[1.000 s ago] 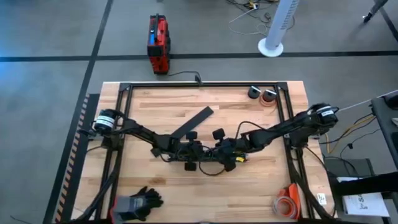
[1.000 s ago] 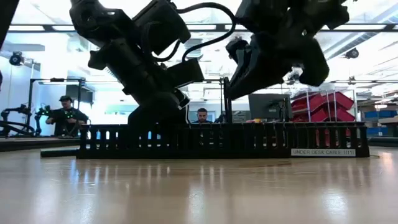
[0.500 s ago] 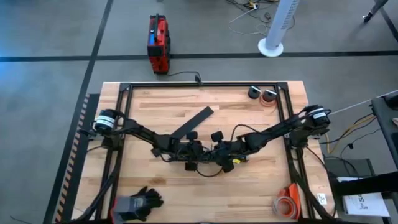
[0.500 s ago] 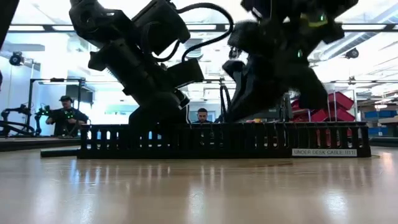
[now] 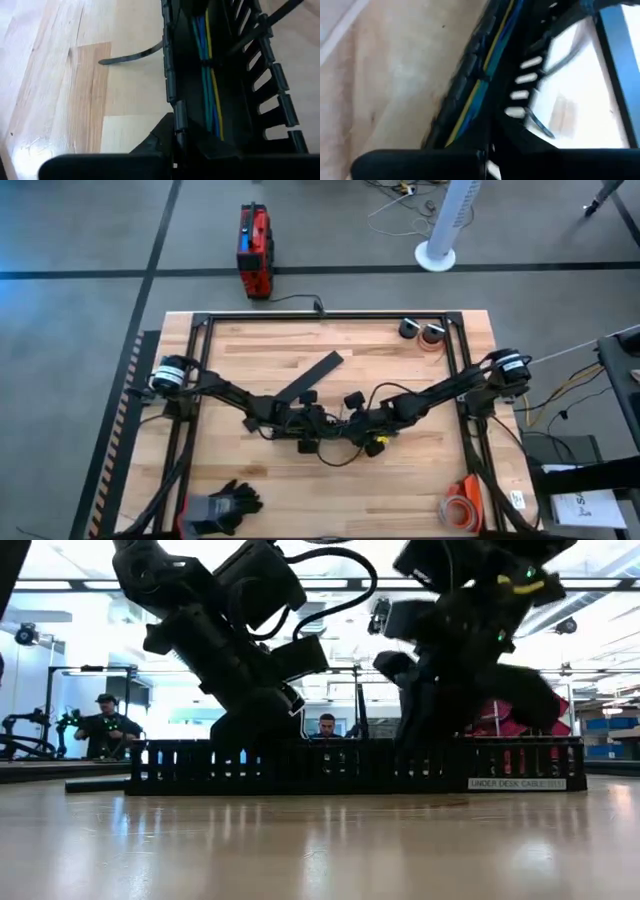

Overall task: Ziptie cables
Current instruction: Put the ziptied cable wires in a black cable duct

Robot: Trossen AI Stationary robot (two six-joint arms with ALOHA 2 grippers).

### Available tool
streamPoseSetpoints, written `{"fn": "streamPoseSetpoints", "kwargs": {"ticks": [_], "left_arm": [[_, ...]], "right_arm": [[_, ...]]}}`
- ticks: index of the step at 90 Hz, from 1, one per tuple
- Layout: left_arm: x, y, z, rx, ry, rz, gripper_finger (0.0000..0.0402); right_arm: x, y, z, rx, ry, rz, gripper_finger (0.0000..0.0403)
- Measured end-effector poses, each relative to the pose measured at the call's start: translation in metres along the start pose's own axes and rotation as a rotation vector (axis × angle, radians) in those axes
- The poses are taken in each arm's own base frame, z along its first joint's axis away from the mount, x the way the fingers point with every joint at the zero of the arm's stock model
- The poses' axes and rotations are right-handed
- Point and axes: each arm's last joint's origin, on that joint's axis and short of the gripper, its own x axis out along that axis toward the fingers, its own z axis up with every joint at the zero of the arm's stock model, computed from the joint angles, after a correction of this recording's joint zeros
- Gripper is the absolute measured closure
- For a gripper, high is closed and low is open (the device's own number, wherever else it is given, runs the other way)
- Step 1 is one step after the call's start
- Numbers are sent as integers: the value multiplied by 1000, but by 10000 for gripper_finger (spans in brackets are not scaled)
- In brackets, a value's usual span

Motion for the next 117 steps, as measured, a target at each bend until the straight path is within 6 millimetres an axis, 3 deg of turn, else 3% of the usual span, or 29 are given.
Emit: {"fn": "streamPoseSetpoints", "kwargs": {"ticks": [23, 42, 58, 81, 117], "left_arm": [[0, 0, 0, 0, -1, -1, 400], [0, 0, 0, 0, -3, -2, 400], [0, 0, 0, -1, -4, -2, 400], [0, 0, 0, -1, -4, -2, 400], [0, 0, 0, -3, -6, -4, 400]], "right_arm": [[-34, -8, 5, 62, -64, -25, 300], [-52, -16, 23, 27, -253, -91, 279], [-37, -13, 27, 33, -280, -95, 294], [-31, -12, 30, 157, -316, -83, 395], [12, 0, 15, 181, -158, -40, 402]]}}
